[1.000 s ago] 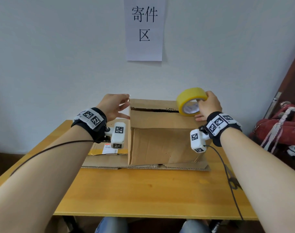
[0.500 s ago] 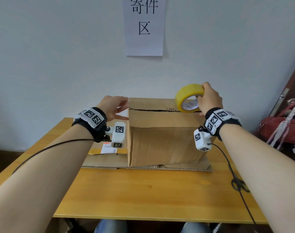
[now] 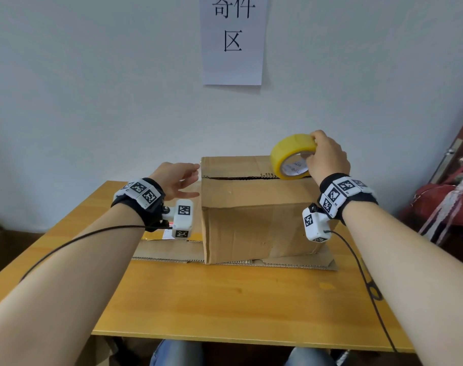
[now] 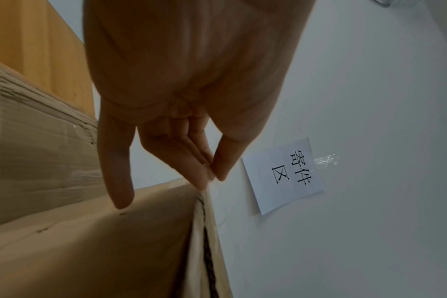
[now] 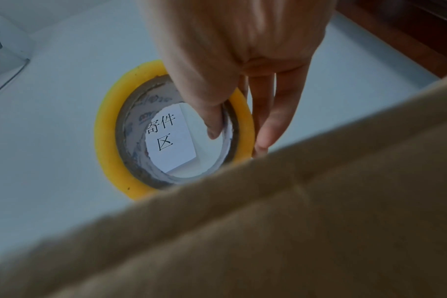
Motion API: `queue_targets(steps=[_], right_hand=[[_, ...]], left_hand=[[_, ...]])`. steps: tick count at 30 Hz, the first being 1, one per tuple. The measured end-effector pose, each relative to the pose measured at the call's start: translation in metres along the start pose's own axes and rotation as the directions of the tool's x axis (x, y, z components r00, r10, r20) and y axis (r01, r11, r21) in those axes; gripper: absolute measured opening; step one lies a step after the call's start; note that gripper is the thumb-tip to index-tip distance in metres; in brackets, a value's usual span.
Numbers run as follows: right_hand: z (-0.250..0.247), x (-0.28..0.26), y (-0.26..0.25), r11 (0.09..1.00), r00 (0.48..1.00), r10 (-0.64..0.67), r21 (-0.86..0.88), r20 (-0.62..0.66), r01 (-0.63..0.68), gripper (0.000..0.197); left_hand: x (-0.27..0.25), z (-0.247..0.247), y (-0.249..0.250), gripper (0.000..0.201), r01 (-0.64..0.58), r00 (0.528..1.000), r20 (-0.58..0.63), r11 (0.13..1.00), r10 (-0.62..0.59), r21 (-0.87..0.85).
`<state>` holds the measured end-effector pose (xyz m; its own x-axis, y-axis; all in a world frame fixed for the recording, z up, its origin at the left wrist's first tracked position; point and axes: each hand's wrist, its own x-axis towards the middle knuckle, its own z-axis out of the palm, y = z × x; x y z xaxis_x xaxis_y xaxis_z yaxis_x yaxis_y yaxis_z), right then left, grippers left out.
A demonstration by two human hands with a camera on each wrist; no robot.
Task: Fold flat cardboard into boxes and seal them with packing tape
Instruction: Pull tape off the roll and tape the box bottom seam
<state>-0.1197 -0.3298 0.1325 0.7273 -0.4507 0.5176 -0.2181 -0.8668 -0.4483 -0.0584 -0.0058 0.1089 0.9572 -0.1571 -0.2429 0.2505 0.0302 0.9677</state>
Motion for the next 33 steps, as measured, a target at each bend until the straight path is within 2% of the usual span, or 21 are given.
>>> queue_targets(steps=[2,4,7,11,21,27,33], right_hand=[[0.003,-0.002,0.003,0.993,0.997,0.068,0.094,0.025,-0.070,0.033],[0.010,-0.005,0.007,0.975,0.984,0.138,0.157,0.112,-0.155,0.026],[0.019,-0.008,0.009,0.973,0.972,0.138,0.158,0.190,-0.169,0.022],[0.018,-0.003,0.005,0.982,0.989,0.071,0.168,0.128,-0.092,0.019],[0.007,-0.003,0.000,0.984,0.999,0.019,0.174,0.040,-0.026,0.022],[-0.005,-0.006,-0.002,0.990,1.000,0.010,0.141,0.030,-0.014,0.016],[-0.011,-0.005,0.005,0.996,0.999,-0.001,0.090,0.033,-0.002,0.020]], left_hand=[[0.002,-0.001,-0.002,0.012,-0.002,1.000,-0.009,1.000,0.001,-0.007],[0.003,-0.002,-0.005,0.011,-0.003,1.000,-0.022,1.000,0.003,-0.021],[0.006,-0.003,-0.008,0.007,-0.006,1.000,-0.028,0.998,0.004,-0.056],[0.008,-0.004,-0.009,0.007,-0.043,0.998,-0.047,0.997,0.040,-0.060],[0.009,-0.004,0.003,0.005,-0.098,0.995,-0.031,0.993,0.096,-0.059],[0.010,-0.012,0.007,0.005,-0.121,0.990,-0.075,0.991,0.117,-0.051],[0.008,-0.020,0.010,0.008,-0.128,0.989,-0.087,0.991,0.124,-0.040]])
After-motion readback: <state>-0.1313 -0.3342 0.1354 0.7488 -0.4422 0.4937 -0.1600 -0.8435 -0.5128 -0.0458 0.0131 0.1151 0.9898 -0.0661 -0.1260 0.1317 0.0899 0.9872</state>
